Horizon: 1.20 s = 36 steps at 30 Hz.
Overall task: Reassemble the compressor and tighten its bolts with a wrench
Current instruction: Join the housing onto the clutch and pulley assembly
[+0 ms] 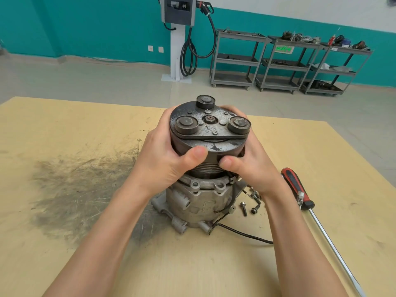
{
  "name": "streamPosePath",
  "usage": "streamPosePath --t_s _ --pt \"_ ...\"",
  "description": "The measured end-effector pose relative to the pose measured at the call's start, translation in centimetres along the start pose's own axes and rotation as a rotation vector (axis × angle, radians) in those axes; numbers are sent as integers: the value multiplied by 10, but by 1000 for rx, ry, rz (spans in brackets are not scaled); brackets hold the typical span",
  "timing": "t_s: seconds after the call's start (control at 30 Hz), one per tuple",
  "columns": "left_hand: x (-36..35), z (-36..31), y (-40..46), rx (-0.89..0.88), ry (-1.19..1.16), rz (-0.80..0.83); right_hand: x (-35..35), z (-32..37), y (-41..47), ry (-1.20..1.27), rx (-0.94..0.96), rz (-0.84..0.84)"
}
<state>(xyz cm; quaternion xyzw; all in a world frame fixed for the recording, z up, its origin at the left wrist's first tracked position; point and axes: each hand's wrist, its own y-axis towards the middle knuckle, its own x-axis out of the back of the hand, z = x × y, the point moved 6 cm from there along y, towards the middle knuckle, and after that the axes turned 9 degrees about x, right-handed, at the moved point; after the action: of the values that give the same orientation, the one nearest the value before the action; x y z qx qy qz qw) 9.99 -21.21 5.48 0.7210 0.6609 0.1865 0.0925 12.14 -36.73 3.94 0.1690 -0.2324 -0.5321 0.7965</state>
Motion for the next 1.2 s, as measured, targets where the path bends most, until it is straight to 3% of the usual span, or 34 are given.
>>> streamPosePath --t_s 0.37,1.2 --pt "1 -8 -5 -33 90 -76 -4 1 1 15 -19 7" --pt "1 -6 -4 -50 115 -76 1 2 -4 -130 13 -9"
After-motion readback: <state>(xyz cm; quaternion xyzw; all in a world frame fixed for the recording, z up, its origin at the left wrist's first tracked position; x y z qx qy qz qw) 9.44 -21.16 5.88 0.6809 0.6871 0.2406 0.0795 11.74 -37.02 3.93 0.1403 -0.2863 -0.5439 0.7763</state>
